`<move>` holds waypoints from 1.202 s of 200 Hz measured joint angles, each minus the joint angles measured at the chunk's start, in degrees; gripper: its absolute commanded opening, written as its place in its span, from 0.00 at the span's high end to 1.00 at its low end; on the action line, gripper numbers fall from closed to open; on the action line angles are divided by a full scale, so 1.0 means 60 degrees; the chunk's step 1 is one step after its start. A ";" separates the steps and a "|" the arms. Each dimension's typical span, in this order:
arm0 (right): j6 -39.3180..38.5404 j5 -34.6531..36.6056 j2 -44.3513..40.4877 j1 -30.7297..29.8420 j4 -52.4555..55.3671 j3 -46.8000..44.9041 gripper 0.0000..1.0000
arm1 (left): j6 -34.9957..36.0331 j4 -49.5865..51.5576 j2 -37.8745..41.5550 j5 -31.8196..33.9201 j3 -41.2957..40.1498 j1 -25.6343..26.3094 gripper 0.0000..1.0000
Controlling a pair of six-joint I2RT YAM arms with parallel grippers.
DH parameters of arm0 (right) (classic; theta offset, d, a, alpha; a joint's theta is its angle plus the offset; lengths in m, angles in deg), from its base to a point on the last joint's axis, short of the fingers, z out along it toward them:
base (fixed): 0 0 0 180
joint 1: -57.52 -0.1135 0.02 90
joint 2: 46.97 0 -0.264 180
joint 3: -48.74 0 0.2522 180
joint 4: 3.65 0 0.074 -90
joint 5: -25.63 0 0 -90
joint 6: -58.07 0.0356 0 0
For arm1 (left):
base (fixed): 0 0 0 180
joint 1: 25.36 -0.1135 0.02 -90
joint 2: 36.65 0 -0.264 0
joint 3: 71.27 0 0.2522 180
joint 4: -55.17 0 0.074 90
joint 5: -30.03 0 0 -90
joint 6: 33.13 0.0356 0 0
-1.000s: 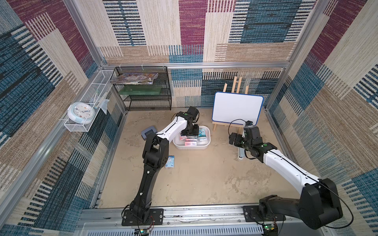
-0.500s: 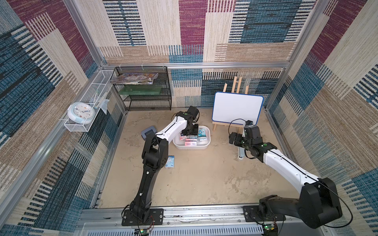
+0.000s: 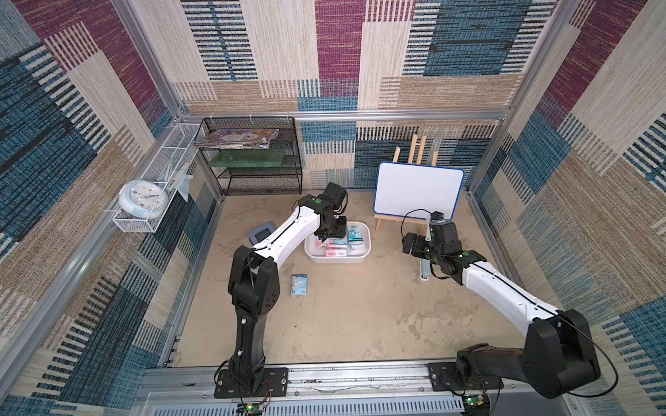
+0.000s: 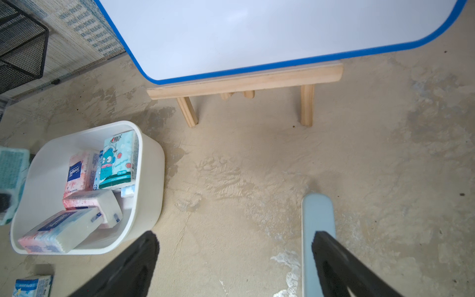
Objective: Take the pocket tissues out of the storage box
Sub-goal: Pick up the pocket tissues from the storage box, then place the pocket tissues at the center of the board.
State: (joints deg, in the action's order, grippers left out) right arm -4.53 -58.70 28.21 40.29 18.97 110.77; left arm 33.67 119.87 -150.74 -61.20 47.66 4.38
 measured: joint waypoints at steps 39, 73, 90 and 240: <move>-0.0146 -0.0113 0.0248 0.0018 -0.0171 0.0058 0.02 | -0.0248 0.0029 0.1636 0.0222 -0.1803 0.0255 0.57; -0.0255 -0.0357 0.0433 0.0047 -0.0240 0.0153 0.01 | -0.0783 0.0051 0.3133 0.0324 -0.3464 0.0441 0.57; -0.0306 -0.0503 0.0466 0.0051 -0.0255 0.0168 0.02 | -0.1096 0.0051 0.3792 0.0339 -0.4229 0.0634 0.58; -0.0029 -0.0554 -0.0047 0.0106 -0.0171 0.0015 0.02 | -0.2943 -0.1253 0.4401 0.0488 -0.7504 0.1974 0.60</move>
State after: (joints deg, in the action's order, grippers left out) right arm -4.71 -62.02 27.93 40.92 17.95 110.86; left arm 16.01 112.35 -124.33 -58.27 2.63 16.23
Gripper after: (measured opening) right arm 0.985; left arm 0.415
